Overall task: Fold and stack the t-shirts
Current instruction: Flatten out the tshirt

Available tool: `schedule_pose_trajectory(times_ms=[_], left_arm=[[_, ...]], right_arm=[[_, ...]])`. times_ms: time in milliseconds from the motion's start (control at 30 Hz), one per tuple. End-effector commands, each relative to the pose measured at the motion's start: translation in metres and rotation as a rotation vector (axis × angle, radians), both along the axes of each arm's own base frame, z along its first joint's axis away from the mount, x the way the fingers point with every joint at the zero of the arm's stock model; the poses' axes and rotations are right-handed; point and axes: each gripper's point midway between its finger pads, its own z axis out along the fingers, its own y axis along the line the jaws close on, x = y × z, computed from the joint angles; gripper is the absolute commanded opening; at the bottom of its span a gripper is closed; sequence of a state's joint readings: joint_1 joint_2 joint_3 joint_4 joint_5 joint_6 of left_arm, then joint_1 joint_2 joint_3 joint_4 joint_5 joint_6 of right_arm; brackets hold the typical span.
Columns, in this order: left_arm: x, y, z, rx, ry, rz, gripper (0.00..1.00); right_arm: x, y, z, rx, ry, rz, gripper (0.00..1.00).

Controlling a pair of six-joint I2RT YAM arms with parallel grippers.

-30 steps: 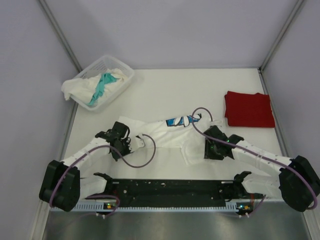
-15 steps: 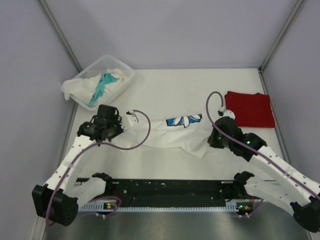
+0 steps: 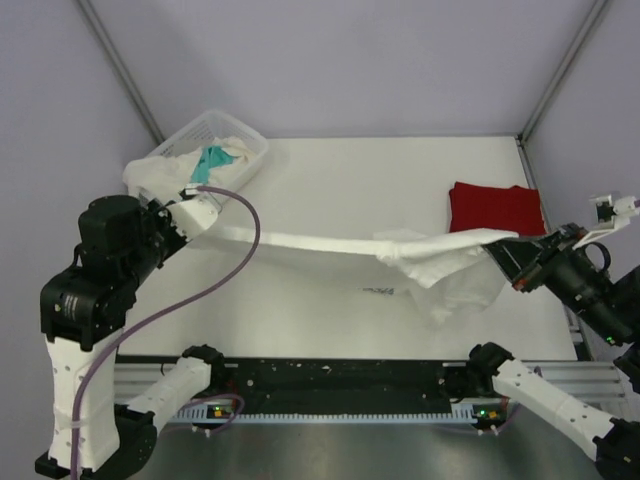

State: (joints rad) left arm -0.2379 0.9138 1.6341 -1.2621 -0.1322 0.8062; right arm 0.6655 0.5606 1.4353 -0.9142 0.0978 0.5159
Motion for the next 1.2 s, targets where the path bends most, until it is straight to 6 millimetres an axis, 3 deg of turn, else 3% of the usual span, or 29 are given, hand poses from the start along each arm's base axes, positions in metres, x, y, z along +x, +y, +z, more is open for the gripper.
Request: schedule_pose_trajectory(times_ms=[0,167,267,333,400,433,467,500,533,667,867,1167], left_arm=[[-0.004,0.017,0.007,0.068,0.023,0.064,0.0],[0.047,0.008,0.002,0.101,-0.033,0.054,0.0],[0.094,0.006,0.009,0.13,-0.113,0.082,0.0],[0.122,0.004,0.027,0.117,-0.183,0.117,0.0],[0.142,0.008,0.064,0.075,-0.293,0.171,0.0],[0.149,0.011,0.081,0.052,-0.347,0.197,0.0],[0.154,0.015,0.098,0.035,-0.393,0.221,0.0],[0.156,0.02,0.114,0.024,-0.438,0.244,0.0],[0.154,0.024,0.127,0.02,-0.478,0.26,0.0],[0.134,0.028,0.146,0.052,-0.535,0.24,0.0],[0.088,0.037,0.169,0.085,-0.629,0.233,0.0],[0.005,0.042,0.232,0.041,-0.786,0.184,0.0]], right_arm=[[0.025,0.011,-0.015,-0.111,0.049,-0.022,0.0],[0.096,0.025,-0.02,-0.286,0.038,-0.148,0.0],[0.137,0.04,0.011,-0.223,-0.006,-0.084,0.0],[0.176,0.036,0.029,-0.147,-0.01,-0.086,0.0],[0.209,0.031,0.049,-0.137,-0.03,-0.115,0.0],[0.215,0.031,0.07,-0.138,-0.078,-0.119,0.0],[0.22,0.034,0.08,-0.143,-0.097,-0.109,0.0],[0.213,0.036,0.109,-0.123,-0.163,-0.09,0.0],[0.206,0.039,0.124,-0.112,-0.196,-0.067,0.0],[0.161,0.035,0.18,-0.089,-0.356,-0.04,0.0],[0.084,0.009,0.219,-0.088,-0.529,-0.097,0.0],[-0.038,-0.022,0.254,-0.041,-0.747,-0.136,0.0]])
